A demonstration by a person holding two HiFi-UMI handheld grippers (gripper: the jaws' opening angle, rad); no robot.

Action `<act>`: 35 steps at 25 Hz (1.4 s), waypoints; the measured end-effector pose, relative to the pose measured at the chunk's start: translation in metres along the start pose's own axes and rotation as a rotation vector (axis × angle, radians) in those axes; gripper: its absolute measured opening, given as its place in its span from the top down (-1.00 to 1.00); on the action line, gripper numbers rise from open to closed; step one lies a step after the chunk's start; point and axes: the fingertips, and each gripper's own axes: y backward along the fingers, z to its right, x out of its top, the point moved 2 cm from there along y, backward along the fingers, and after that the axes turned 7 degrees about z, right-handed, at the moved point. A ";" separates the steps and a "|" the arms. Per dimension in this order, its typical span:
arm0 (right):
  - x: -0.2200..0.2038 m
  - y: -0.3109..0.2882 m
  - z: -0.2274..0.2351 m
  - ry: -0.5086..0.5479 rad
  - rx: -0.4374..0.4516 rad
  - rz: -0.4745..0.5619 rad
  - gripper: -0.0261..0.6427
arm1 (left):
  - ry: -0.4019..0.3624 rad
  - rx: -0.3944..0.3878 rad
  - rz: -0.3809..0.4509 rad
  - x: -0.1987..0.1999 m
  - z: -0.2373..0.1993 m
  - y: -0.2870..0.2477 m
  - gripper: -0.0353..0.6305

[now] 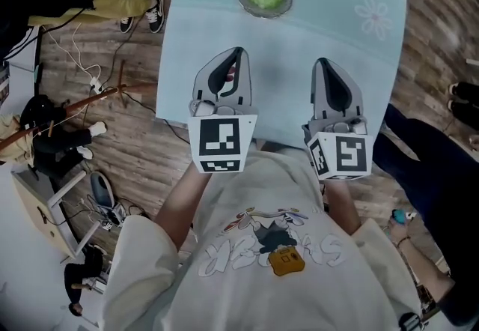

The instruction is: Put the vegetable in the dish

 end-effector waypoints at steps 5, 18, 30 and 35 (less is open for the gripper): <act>0.012 0.021 -0.009 0.007 0.037 0.025 0.85 | 0.016 0.018 0.023 0.010 0.011 0.024 0.87; 0.040 0.064 -0.037 -0.023 0.155 0.077 0.85 | 0.067 0.046 0.098 0.028 0.036 0.088 0.87; 0.023 0.059 -0.063 -0.073 0.327 0.006 0.85 | 0.062 -0.002 0.109 0.026 0.058 0.093 0.87; 0.029 0.060 -0.066 -0.053 0.363 0.015 0.85 | 0.059 -0.005 0.082 0.026 0.061 0.093 0.87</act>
